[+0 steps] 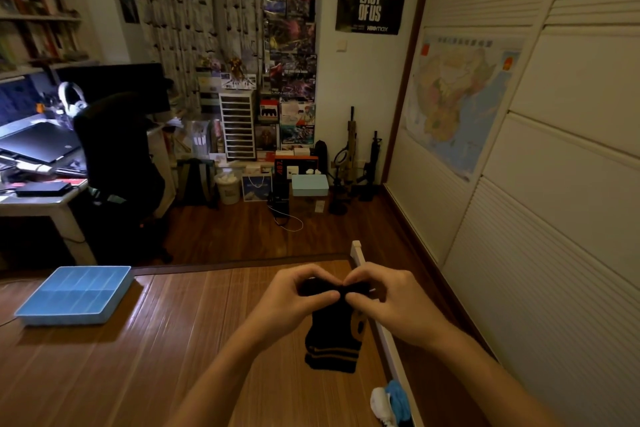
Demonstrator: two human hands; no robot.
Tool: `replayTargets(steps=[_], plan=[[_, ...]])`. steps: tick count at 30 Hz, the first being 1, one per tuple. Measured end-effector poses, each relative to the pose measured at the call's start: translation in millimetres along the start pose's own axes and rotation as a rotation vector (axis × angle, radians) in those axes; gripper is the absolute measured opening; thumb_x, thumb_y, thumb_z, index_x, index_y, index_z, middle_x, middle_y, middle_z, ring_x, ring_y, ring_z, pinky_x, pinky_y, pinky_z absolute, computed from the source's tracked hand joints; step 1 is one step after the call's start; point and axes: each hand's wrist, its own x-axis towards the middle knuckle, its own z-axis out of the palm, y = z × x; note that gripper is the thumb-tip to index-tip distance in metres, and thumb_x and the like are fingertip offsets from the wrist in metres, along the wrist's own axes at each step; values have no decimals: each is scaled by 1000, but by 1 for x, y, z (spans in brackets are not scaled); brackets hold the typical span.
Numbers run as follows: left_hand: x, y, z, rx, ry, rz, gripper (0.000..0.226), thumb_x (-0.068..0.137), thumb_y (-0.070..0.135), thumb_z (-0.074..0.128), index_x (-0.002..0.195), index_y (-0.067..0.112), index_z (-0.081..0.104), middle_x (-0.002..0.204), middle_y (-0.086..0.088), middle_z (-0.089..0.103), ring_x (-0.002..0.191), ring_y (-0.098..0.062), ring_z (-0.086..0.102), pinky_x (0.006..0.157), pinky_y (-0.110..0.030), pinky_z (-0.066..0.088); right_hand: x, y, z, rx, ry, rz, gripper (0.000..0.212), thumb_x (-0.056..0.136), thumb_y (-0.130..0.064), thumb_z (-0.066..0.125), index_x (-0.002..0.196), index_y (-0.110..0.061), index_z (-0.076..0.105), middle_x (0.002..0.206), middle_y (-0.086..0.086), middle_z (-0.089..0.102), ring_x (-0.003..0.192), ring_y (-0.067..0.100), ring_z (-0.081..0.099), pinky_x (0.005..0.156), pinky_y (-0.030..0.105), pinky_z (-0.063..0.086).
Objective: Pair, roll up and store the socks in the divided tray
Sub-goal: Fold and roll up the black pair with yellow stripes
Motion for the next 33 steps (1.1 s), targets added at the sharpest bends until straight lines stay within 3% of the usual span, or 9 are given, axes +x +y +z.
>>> replayTargets(steps=[3, 6, 12, 15, 19, 24, 27, 30, 33], plan=[[0, 1, -1, 96, -5, 86, 22, 96, 7, 67, 117, 10, 68, 118, -7, 70, 112, -29, 69, 92, -45, 60, 3, -5, -8, 54, -30, 117, 27, 95, -34, 66, 121, -26, 66, 111, -11, 68, 105, 3, 66, 85, 29, 61], [0, 5, -3, 118, -30, 125, 24, 95, 16, 68, 119, 16, 69, 120, -2, 70, 114, -25, 69, 94, -43, 59, 5, -8, -15, -22, -126, 149, 26, 96, -33, 65, 121, -25, 69, 109, -10, 69, 101, 3, 67, 84, 27, 60], [0, 3, -9, 58, -60, -62, 41, 95, 28, 73, 133, 31, 60, 130, 2, 66, 121, -20, 65, 98, -43, 58, 4, -11, -12, -105, -1, 68, 19, 93, -28, 70, 112, -27, 70, 103, -13, 68, 100, 1, 64, 83, 25, 58], [1, 7, -14, 55, -164, -79, 36, 100, 36, 64, 134, 26, 62, 128, -3, 67, 119, -25, 65, 98, -42, 57, 1, -13, -8, -124, 52, -12, 19, 93, -24, 69, 112, -24, 68, 104, -16, 66, 102, -1, 63, 83, 18, 55], [6, 12, -21, 23, -229, -106, 34, 105, 29, 58, 137, 22, 61, 130, -7, 67, 122, -28, 65, 100, -44, 56, 1, -15, -5, -174, 92, -87, 20, 93, -19, 69, 113, -17, 68, 105, -14, 65, 101, 1, 62, 85, 18, 54], [12, 16, -19, 289, -162, 7, 33, 97, 19, 68, 130, 23, 65, 121, 5, 70, 113, -14, 69, 90, -32, 60, 2, -14, -8, -195, 14, -47, 24, 95, -23, 68, 119, -25, 65, 107, -19, 62, 104, -6, 59, 84, 11, 50], [13, 15, -17, 404, -156, 85, 38, 95, 15, 69, 132, 21, 61, 123, 8, 67, 114, -7, 67, 93, -36, 60, 4, -15, -11, -262, -68, -52, 29, 96, -27, 65, 125, -26, 63, 106, -20, 61, 98, -7, 58, 79, 10, 48], [15, 16, -18, 319, -155, 26, 48, 93, 19, 73, 136, 25, 54, 123, 0, 67, 112, -16, 70, 91, -41, 61, 5, -17, -13, -361, -97, -115, 29, 98, -22, 63, 127, -24, 62, 112, -14, 63, 99, -3, 61, 84, 16, 54], [15, 18, -21, 223, -210, -102, 43, 93, 37, 73, 133, 35, 57, 122, 3, 69, 112, -16, 70, 90, -35, 61, 2, -18, -14, -458, -49, -195, 29, 97, -19, 62, 126, -19, 62, 115, -8, 64, 104, 3, 61, 89, 22, 54]])
